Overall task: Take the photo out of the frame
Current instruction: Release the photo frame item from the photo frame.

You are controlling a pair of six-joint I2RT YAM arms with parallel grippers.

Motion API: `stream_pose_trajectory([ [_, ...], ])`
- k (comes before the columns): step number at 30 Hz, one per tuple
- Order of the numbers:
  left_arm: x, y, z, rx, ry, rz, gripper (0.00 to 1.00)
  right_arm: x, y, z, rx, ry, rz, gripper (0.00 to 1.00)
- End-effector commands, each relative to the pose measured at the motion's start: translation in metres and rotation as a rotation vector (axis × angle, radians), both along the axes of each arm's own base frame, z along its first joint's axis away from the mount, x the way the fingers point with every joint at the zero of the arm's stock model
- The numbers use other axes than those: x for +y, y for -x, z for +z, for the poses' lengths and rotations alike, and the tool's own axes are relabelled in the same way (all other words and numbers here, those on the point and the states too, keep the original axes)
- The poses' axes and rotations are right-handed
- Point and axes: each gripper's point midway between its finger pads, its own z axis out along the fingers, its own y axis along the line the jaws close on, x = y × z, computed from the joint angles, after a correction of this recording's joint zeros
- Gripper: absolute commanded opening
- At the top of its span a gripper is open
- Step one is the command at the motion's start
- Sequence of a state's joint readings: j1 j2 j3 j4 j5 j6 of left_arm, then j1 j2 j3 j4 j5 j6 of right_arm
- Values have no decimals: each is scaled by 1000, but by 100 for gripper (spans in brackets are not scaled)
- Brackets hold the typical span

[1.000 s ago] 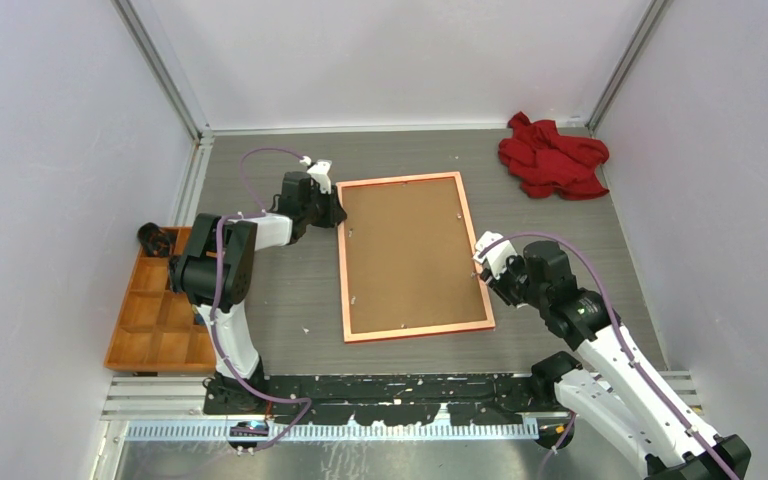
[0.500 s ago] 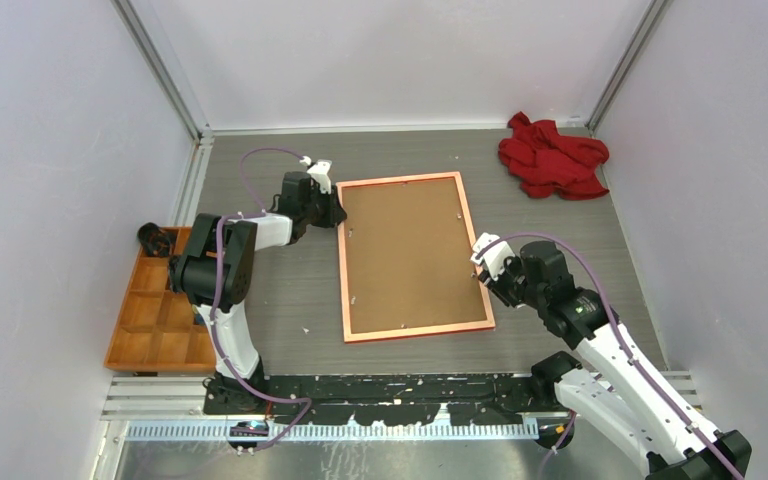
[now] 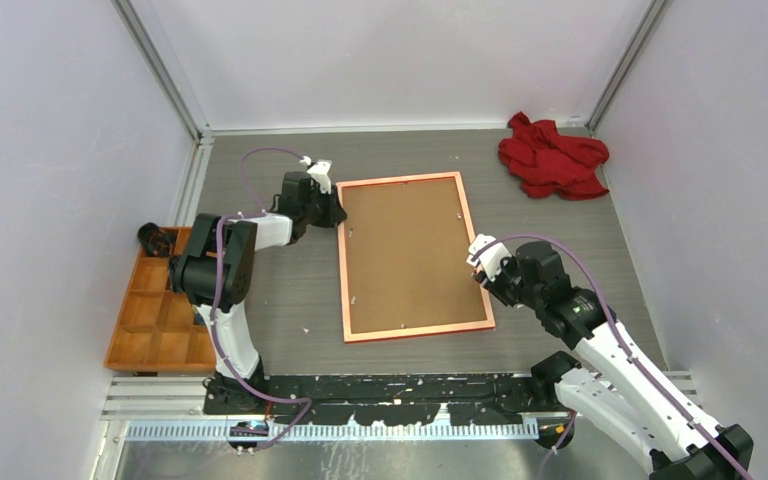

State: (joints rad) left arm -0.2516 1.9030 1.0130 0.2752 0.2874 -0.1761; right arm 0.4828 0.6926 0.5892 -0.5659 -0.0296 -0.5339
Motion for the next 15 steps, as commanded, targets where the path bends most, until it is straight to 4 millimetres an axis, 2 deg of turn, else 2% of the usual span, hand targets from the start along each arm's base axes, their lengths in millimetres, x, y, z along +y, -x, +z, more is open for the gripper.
stream_pose_trajectory([
  [1, -10, 16, -5, 32, -23, -77, 0, 4, -12, 16, -70, -4, 0, 1],
  [15, -10, 15, -4, 30, -23, -77, 1, -1, -17, 14, -96, 38, -17, 1],
])
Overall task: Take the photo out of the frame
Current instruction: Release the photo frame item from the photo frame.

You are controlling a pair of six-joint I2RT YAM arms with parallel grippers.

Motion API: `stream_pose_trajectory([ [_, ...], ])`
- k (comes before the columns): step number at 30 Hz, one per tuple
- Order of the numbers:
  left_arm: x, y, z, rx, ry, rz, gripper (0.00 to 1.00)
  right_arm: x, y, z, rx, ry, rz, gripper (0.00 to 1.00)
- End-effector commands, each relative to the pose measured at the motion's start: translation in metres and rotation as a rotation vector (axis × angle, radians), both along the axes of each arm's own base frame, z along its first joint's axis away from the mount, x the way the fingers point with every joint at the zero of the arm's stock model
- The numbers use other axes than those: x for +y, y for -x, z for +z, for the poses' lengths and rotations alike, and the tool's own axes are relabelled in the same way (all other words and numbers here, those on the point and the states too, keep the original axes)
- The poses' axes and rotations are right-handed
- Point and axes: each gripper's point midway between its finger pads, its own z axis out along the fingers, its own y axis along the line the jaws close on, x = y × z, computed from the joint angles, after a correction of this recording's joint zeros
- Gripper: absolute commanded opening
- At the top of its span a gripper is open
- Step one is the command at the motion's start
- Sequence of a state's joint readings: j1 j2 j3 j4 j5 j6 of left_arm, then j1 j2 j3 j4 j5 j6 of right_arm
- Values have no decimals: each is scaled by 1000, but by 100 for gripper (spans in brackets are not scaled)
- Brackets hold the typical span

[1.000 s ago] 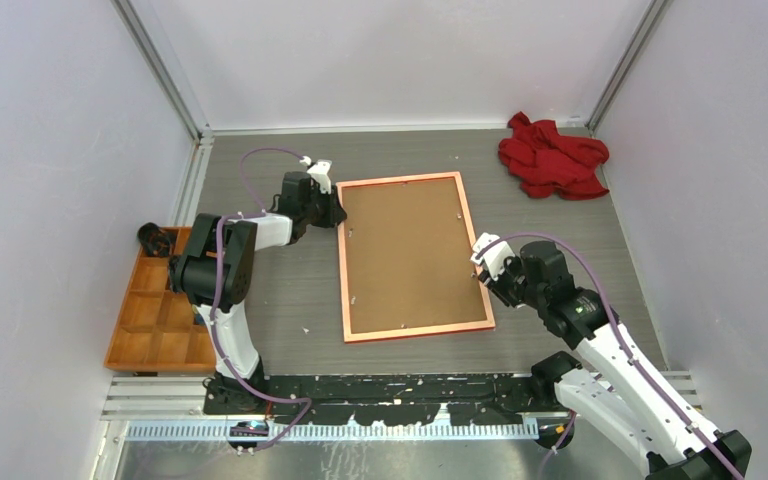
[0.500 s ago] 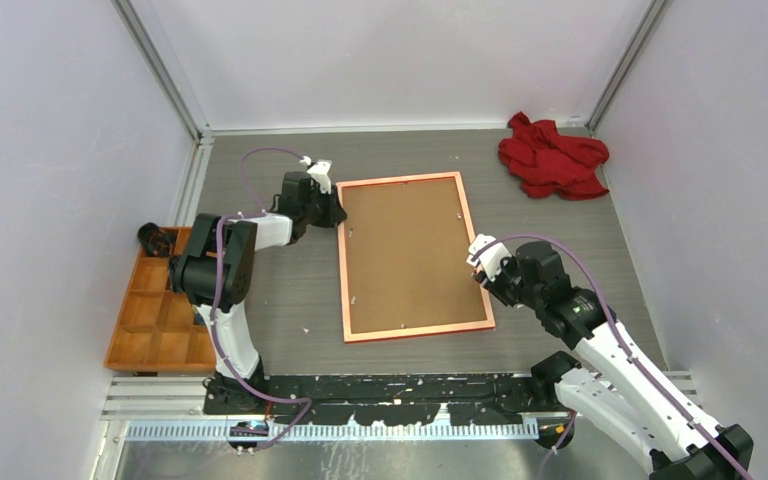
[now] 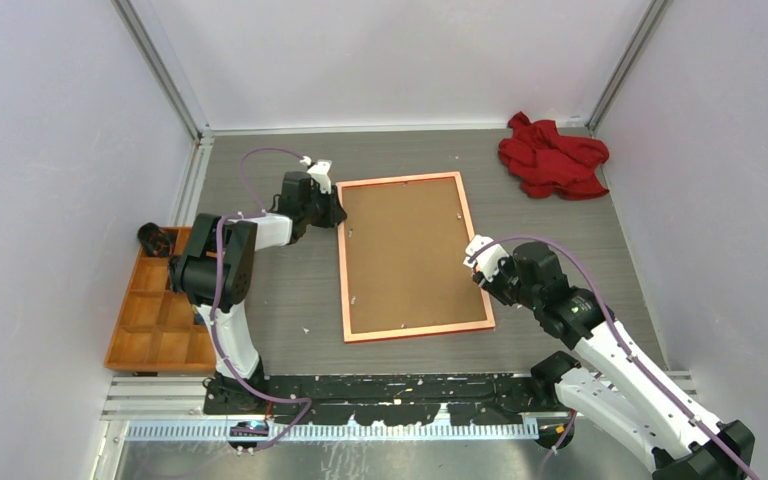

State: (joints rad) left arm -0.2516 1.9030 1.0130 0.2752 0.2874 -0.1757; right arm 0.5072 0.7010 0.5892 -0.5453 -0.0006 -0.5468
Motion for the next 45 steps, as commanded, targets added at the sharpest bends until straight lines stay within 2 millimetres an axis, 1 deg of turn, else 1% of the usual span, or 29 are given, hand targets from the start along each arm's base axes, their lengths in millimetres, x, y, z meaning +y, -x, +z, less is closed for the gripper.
stream_pose_trajectory([
  [1, -10, 15, -4, 31, -22, -77, 1, -3, -14, 12, -73, 20, -25, 1],
  [12, -10, 16, -5, 32, -23, -76, 1, -4, -15, 12, -88, 35, -18, 1],
  [20, -10, 15, -5, 31, -23, -76, 0, -4, -13, 7, -99, 70, 16, 1],
  [27, -10, 16, -6, 33, -24, -78, 1, -5, -13, 7, -117, 87, 31, 1],
  [45, -10, 15, -5, 32, -23, -78, 0, -4, -11, 6, -106, 79, 40, 1],
])
